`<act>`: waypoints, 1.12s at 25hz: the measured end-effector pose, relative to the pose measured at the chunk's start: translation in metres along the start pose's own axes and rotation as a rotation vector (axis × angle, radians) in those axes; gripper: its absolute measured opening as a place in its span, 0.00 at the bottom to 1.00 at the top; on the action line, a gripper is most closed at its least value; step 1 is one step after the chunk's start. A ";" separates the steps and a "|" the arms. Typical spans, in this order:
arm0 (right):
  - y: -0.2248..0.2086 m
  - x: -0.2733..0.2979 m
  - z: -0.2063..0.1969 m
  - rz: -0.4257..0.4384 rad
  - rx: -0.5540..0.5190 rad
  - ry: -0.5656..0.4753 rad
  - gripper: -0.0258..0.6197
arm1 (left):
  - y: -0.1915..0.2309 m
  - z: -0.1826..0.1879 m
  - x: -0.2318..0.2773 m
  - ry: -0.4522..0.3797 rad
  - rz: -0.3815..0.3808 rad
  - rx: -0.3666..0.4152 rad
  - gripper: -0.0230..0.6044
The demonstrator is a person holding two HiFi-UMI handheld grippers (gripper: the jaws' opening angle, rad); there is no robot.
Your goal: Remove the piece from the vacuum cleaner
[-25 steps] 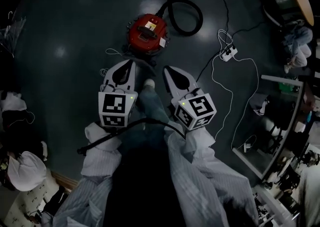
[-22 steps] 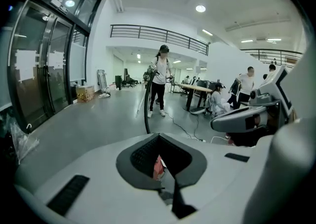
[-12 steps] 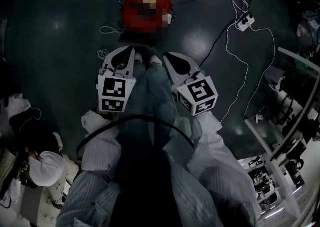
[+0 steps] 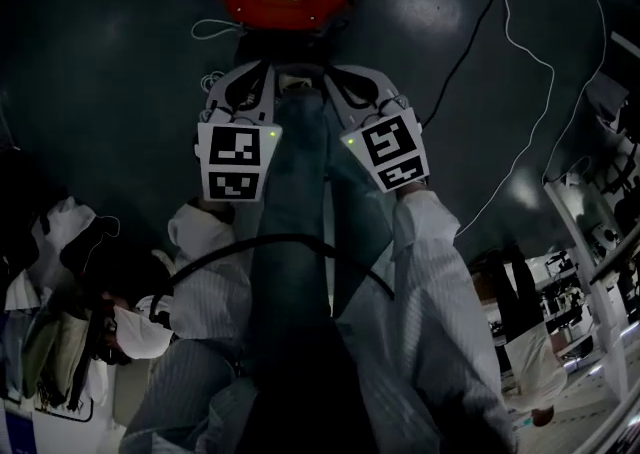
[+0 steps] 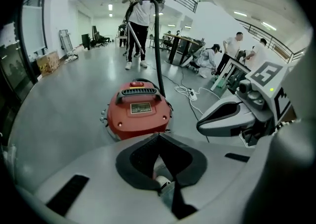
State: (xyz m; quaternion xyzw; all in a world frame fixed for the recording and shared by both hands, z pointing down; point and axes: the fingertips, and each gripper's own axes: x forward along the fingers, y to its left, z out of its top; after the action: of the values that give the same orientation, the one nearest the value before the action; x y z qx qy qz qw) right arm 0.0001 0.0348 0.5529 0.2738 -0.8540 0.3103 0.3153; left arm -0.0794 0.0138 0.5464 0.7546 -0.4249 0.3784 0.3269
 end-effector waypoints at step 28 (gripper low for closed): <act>0.009 0.077 -0.096 0.050 -0.616 0.407 0.13 | 0.018 -0.010 0.077 0.086 -0.004 -0.004 0.05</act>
State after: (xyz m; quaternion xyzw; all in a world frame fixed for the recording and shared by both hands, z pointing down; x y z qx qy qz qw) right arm -0.0208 0.0872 0.6628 0.0777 -0.8336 0.0943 0.5387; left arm -0.0713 -0.0158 0.6196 0.7377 -0.4098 0.4091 0.3472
